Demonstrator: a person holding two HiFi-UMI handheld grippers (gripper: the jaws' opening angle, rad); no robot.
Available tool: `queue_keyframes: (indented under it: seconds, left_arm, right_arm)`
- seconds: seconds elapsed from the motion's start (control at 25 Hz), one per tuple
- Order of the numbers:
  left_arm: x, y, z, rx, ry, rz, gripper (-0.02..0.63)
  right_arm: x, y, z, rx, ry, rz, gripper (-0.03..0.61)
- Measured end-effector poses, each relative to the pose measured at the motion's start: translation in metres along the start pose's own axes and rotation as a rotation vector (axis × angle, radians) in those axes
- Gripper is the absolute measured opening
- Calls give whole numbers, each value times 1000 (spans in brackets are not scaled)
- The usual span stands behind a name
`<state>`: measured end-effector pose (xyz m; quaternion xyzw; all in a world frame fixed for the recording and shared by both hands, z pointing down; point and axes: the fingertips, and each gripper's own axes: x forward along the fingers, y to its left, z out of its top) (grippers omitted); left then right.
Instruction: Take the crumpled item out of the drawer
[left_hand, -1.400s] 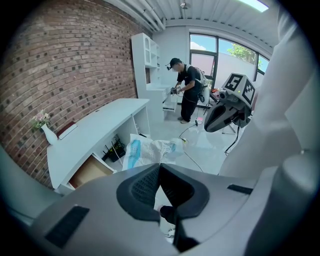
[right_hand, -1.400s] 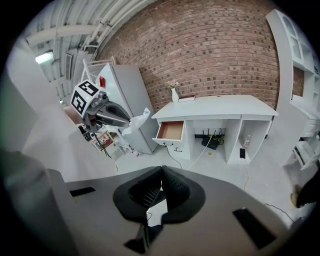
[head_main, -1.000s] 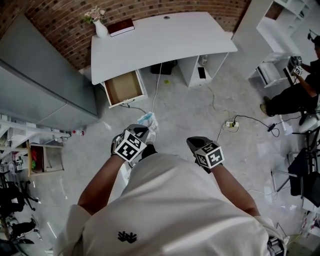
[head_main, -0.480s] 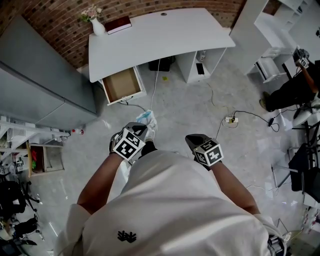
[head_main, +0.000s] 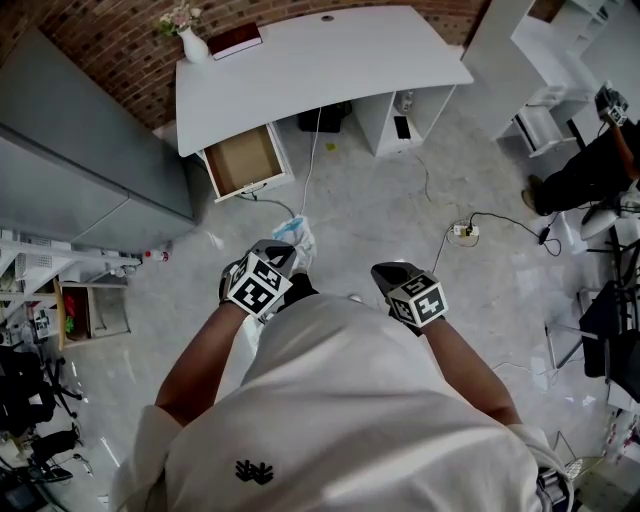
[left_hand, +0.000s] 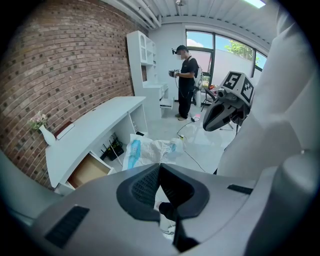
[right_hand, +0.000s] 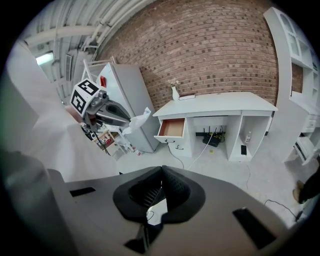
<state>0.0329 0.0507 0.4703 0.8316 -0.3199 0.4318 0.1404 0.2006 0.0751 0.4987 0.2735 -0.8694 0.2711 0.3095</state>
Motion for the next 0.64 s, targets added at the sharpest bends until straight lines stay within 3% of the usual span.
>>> queue_keyframes:
  seconds: [0.64]
  left_arm:
    - [10, 8, 2, 14, 6, -14, 25]
  right_arm:
    - [12, -8, 2, 1, 5, 5, 29]
